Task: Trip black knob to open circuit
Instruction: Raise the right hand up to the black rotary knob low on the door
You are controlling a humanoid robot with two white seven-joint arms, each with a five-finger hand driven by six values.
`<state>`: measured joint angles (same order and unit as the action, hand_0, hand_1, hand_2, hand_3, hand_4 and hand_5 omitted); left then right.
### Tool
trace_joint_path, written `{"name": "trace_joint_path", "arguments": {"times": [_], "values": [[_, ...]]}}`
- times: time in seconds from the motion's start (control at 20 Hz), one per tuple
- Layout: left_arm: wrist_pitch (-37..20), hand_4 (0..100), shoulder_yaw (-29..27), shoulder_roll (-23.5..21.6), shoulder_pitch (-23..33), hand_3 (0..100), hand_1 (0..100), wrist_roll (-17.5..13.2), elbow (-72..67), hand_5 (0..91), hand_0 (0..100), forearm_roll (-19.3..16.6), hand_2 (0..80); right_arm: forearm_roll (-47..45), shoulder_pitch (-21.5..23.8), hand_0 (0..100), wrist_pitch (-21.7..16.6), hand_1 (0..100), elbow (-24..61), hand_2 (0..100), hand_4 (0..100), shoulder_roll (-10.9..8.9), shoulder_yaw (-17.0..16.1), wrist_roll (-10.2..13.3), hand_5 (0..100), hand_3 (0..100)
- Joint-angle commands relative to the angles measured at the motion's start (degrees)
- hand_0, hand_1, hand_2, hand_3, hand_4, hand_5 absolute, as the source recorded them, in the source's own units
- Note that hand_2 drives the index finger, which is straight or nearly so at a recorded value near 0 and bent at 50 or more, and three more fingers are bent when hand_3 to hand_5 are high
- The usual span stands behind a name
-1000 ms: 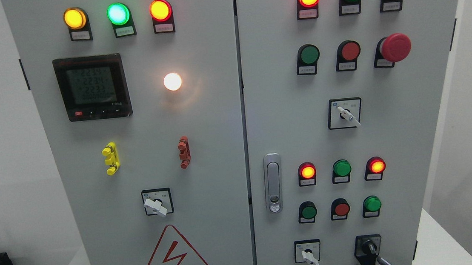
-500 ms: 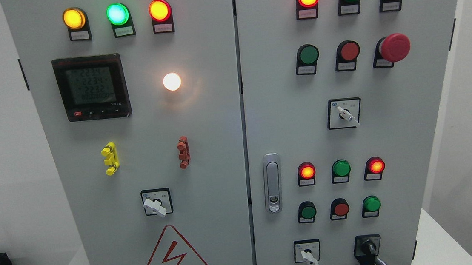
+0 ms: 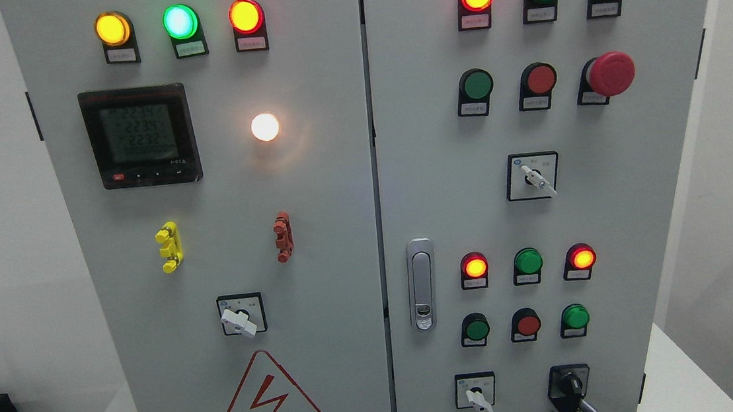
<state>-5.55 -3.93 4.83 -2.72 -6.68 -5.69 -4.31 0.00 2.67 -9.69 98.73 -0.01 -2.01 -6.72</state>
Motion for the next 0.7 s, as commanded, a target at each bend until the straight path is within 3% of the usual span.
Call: {"name": "trace_joint_path", "arguments": {"times": [0.0,0.65], "values": [[0.02,0,0.06,0.0,0.0,0,39,0.0,0.94,0.0,12,0.0,0.0,-0.7,0.05,0,-0.06,0,0.23,1,100,-0.43,1.83,-0.14,98,100],[0.02,0,0.06,0.0,0.0,0,39,0.0,0.94,0.0,12,0.0,0.0,-0.79,-0.3,0,-0.15,0,0.76,1,100,-0.35,1.92,-0.14,98,100]]}}
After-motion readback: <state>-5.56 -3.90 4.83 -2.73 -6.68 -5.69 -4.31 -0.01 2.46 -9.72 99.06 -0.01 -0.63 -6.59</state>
